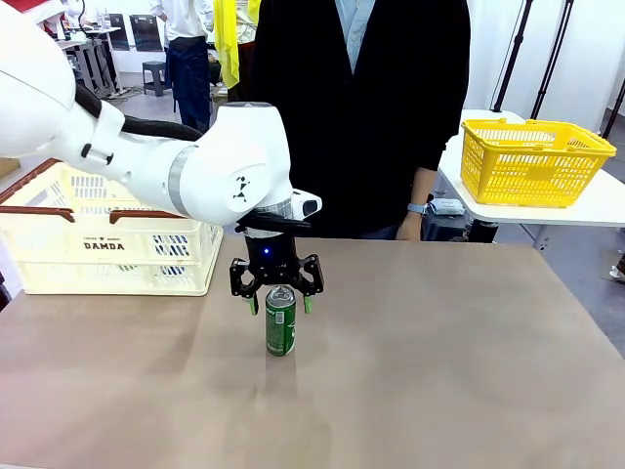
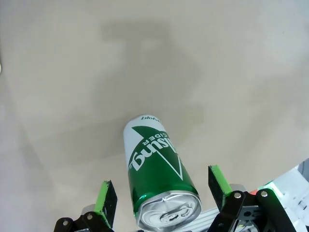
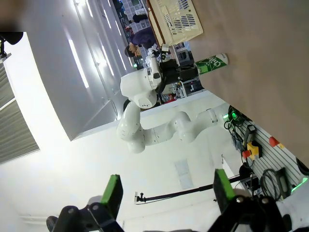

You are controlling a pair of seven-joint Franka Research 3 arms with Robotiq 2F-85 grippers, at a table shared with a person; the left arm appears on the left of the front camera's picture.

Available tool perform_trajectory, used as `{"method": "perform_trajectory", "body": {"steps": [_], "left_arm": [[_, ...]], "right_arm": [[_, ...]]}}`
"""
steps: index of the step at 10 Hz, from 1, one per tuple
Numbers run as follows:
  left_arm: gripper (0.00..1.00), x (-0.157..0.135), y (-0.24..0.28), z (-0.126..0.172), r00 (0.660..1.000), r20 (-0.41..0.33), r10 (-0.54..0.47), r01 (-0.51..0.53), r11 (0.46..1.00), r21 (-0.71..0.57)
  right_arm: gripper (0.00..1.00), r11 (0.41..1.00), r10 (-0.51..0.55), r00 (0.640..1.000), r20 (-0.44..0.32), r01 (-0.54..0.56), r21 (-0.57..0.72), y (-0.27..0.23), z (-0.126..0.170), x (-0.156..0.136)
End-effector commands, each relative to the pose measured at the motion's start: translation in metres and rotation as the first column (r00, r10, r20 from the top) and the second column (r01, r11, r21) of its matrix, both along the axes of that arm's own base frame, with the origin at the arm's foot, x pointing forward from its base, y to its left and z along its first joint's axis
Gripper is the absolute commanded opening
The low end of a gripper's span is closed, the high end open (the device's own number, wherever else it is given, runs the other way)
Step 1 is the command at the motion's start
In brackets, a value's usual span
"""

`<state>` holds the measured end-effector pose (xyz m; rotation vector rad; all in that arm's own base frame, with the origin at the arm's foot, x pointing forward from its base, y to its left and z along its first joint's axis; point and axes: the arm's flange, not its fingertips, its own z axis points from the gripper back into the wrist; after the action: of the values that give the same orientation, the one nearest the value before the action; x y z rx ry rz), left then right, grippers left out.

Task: Place the drinks into the Shopping basket.
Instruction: Pick up one drink and place it into the Shopping basket.

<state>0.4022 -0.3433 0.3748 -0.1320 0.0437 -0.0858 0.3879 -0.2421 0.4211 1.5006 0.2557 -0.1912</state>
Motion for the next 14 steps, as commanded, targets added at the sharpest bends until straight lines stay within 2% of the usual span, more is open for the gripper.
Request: {"method": "perform_trajectory", "body": {"steps": [1, 2, 3, 4, 5, 7, 10, 11, 12, 14], "left_arm": [[1.0, 0.004, -0.002, 0.004, 1.0, -0.004, 0.025, -0.025, 0.999, 0.046], [1.0, 0.005, -0.003, 0.005, 1.0, -0.009, 0.021, -0.021, 0.999, 0.045], [0.76, 0.004, -0.003, 0.006, 1.0, -0.006, 0.026, -0.025, 0.999, 0.047], [0.21, 0.004, -0.004, 0.006, 1.0, -0.011, 0.02, -0.02, 0.998, 0.052], [0.0, 0.004, -0.005, 0.006, 1.0, -0.017, 0.015, -0.014, 0.999, 0.051], [0.0, 0.002, -0.006, 0.005, 0.999, -0.045, -0.027, 0.029, 0.999, 0.044], [0.0, 0.002, -0.005, 0.006, 0.999, -0.036, -0.02, 0.022, 0.999, 0.034], [0.0, 0.0, 0.001, 0.016, 1.0, -0.022, -0.009, 0.01, 1.0, 0.025], [0.0, -0.004, 0.013, 0.041, 1.0, 0.005, 0.0, 0.0, 1.0, 0.01], [0.0, -0.013, 0.052, 0.126, 0.997, -0.049, -0.064, 0.067, 0.995, 0.069]], "right_arm": [[1.0, 1.0, -0.01, 1.0, -0.014, 0.01, 0.001, 0.0, 0.006, 0.003], [1.0, 1.0, -0.01, 1.0, -0.014, 0.01, 0.001, 0.0, 0.006, 0.003], [1.0, 1.0, -0.01, 1.0, -0.014, 0.01, 0.001, 0.0, 0.006, 0.003], [1.0, 1.0, -0.01, 1.0, -0.014, 0.01, 0.001, 0.0, 0.006, 0.003], [1.0, 1.0, -0.01, 1.0, -0.014, 0.01, 0.001, 0.0, 0.006, 0.003], [1.0, 1.0, -0.01, 1.0, -0.014, 0.01, 0.001, 0.0, 0.006, 0.003], [1.0, 1.0, -0.01, 1.0, -0.014, 0.01, 0.001, 0.0, 0.006, 0.003], [1.0, 1.0, -0.01, 1.0, -0.014, 0.01, 0.001, 0.0, 0.006, 0.003], [1.0, 1.0, -0.01, 1.0, -0.014, 0.01, 0.001, 0.0, 0.006, 0.003], [1.0, 1.0, -0.01, 1.0, -0.014, 0.01, 0.001, 0.0, 0.006, 0.003]]}}
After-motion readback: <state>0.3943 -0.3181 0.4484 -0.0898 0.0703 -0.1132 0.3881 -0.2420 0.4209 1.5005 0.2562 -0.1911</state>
